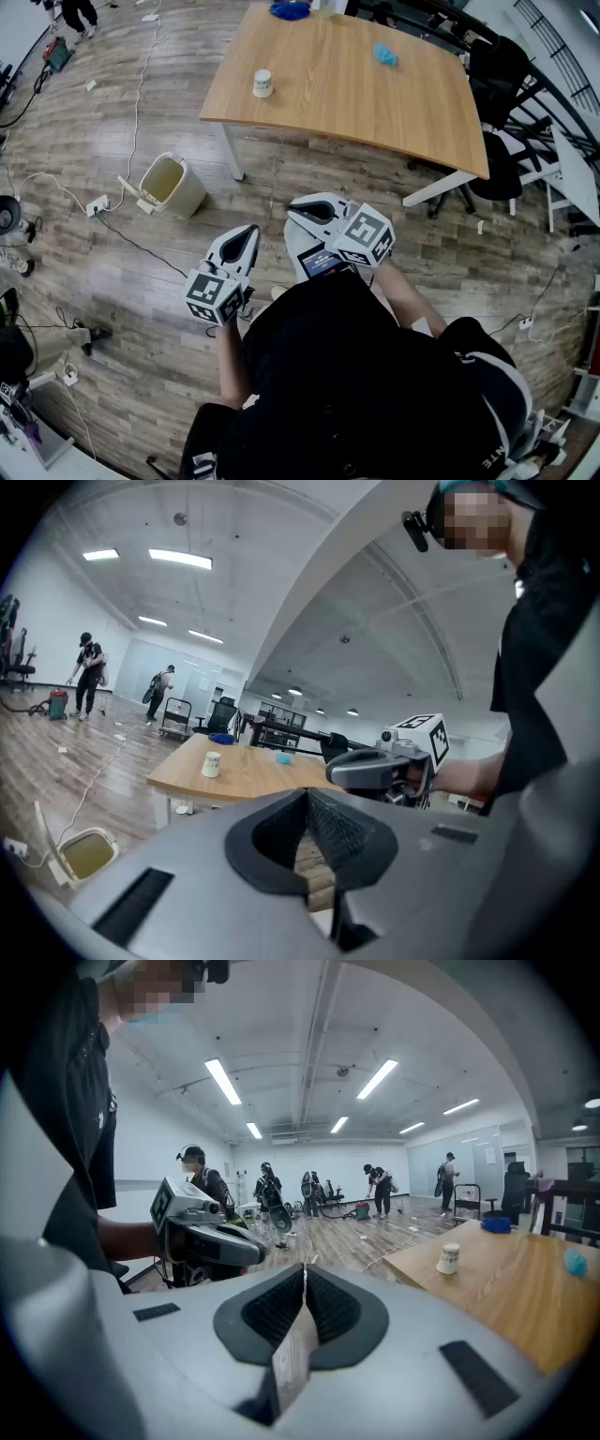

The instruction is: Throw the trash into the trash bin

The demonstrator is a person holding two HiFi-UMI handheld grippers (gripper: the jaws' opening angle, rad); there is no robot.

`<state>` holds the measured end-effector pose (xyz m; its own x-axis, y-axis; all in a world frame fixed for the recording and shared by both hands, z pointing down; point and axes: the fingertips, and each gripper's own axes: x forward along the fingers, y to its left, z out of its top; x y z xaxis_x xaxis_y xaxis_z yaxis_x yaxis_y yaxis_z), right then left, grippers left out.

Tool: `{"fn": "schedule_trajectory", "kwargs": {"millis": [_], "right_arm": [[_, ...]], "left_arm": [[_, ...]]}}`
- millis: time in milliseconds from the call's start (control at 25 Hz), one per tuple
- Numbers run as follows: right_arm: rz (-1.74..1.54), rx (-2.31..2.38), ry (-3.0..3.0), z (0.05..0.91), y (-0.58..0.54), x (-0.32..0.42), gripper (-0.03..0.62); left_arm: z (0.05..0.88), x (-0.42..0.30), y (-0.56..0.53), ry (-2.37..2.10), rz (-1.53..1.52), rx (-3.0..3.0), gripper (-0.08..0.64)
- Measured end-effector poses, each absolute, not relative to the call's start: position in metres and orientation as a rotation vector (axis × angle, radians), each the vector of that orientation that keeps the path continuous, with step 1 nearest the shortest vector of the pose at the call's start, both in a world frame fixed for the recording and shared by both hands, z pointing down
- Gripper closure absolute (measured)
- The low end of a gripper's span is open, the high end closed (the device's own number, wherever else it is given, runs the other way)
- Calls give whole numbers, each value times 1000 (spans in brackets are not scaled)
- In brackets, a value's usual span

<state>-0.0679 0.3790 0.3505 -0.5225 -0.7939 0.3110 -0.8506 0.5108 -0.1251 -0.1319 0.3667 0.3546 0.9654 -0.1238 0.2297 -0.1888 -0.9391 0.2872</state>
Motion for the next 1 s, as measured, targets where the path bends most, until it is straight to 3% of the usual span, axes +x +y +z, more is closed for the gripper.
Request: {"fn": "schedule_trajectory", "kwargs": {"millis": [560,720,1000], "right_arm": [[339,1441,-2592,335,156,99,588],[326,1501,-2557,333,123,168,588],[362,1562,-2583,335,77,228,588]], "left_arm": [[324,47,164,-90,315,2877,552],[319,110,131,-81,336,2900,552],[318,168,85,24,421,2907,552]]}}
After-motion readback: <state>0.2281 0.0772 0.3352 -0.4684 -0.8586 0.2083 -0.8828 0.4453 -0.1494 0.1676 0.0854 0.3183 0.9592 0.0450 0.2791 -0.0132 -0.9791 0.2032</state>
